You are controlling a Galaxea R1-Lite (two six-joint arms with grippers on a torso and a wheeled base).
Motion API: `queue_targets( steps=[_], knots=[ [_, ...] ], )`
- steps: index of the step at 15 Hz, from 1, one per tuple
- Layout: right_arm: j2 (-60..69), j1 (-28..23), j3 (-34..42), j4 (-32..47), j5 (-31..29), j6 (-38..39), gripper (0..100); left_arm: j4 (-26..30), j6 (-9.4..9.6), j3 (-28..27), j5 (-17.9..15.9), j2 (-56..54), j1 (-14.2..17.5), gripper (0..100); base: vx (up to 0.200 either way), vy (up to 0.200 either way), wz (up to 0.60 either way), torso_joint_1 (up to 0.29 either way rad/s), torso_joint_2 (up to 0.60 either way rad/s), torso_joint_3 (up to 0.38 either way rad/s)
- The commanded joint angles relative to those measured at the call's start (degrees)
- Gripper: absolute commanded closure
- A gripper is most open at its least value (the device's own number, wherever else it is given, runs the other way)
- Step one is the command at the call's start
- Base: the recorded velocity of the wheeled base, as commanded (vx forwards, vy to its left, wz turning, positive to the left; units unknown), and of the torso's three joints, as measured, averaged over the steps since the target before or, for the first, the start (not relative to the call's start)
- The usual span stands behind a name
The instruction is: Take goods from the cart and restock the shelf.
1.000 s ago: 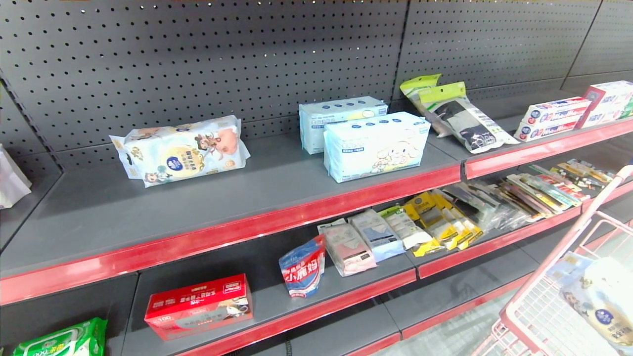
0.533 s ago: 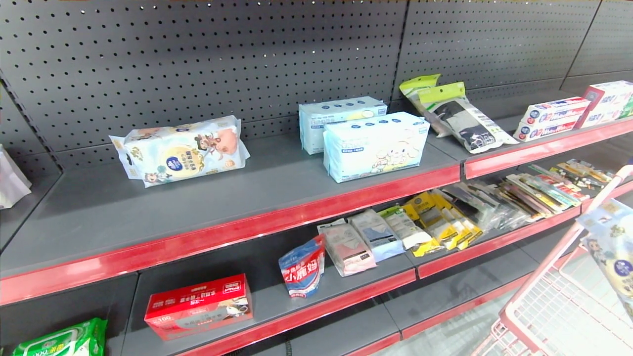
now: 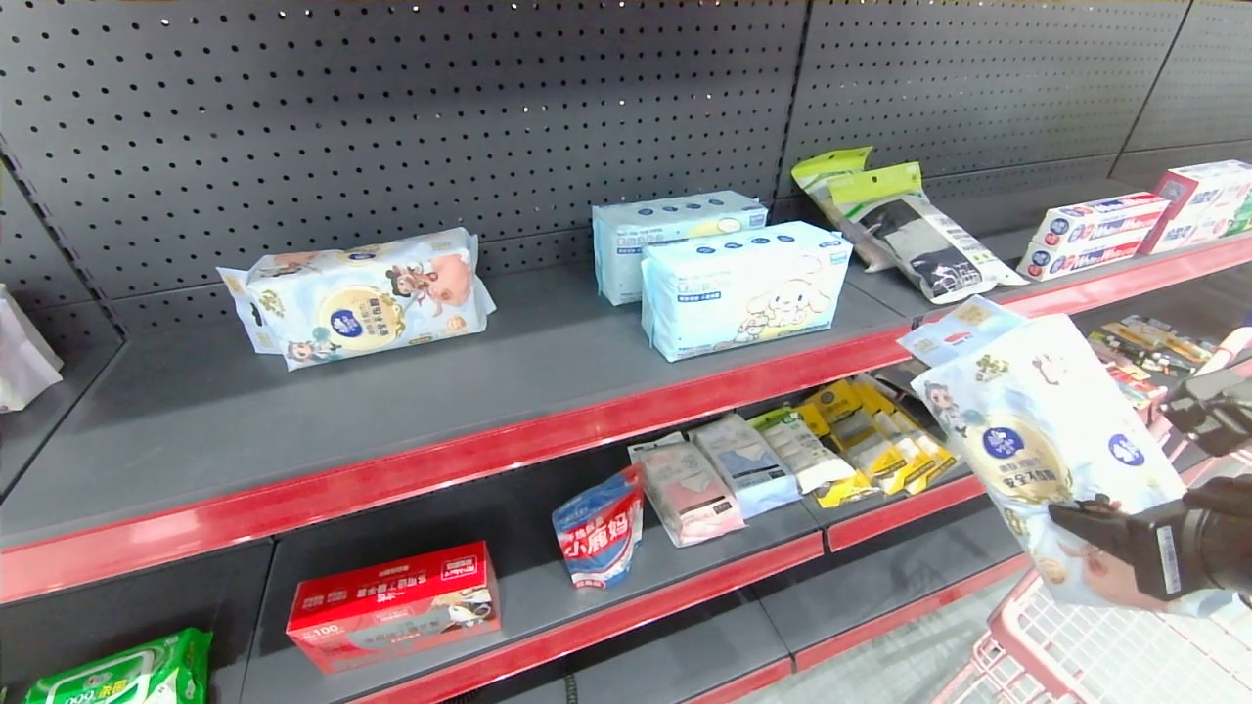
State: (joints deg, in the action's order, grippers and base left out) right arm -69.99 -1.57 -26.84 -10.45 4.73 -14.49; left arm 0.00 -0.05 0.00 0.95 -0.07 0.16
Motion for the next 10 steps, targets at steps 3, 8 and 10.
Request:
queue_targets(
  steps=[3, 8, 10],
  knots=[
    [15.32, 9.39, 7.07, -0.01, -6.22, 0.87, 100, 0.0, -0.04, 0.0, 0.02, 0.07, 0.02, 0, 0.0, 0.0, 0.0, 0.0, 0.0, 0.0],
    [18.57, 11.06, 11.11, -0.1, -6.93, -1.41, 100, 0.0, -0.04, 0.0, 0.02, 0.07, 0.02, 0, 0.0, 0.0, 0.0, 0.0, 0.0, 0.0],
    [18.75, 11.06, 11.29, -0.01, -7.02, -2.73, 100, 0.0, -0.04, 0.0, 0.02, 0.07, 0.02, 0, 0.0, 0.0, 0.0, 0.0, 0.0, 0.0]
  ],
)
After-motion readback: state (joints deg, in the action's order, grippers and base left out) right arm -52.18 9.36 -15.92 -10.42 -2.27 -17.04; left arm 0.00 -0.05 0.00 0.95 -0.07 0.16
